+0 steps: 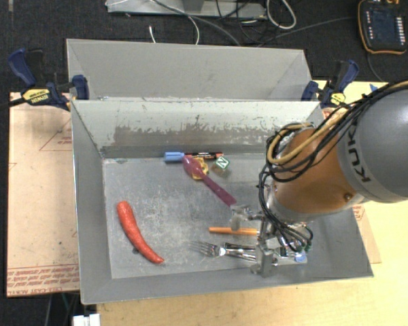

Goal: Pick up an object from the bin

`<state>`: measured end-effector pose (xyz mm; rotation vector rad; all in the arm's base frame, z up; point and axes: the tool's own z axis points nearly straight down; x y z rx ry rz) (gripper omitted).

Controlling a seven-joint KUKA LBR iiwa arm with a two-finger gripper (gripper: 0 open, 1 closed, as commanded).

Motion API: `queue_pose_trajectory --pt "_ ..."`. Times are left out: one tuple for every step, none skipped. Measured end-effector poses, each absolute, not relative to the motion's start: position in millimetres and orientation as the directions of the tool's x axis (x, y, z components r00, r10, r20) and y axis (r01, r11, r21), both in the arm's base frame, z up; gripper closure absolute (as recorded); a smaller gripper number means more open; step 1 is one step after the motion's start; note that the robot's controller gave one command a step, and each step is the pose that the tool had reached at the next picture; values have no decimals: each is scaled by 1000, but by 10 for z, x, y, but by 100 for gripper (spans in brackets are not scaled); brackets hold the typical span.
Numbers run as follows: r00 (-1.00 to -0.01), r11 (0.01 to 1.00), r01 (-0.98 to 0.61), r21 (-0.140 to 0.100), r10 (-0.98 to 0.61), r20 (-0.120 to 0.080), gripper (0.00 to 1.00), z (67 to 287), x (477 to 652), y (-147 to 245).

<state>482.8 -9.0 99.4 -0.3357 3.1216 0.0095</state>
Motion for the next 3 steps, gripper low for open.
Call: queue_pose_trajectory --pt "-954 955 -298 -10 -298 -25 0 715 4950 -163" --pt "-965 966 -260 2 -260 -9 100 701 4811 116" --pt "-965 966 -260 2 -260 -9 100 702 4812 116"
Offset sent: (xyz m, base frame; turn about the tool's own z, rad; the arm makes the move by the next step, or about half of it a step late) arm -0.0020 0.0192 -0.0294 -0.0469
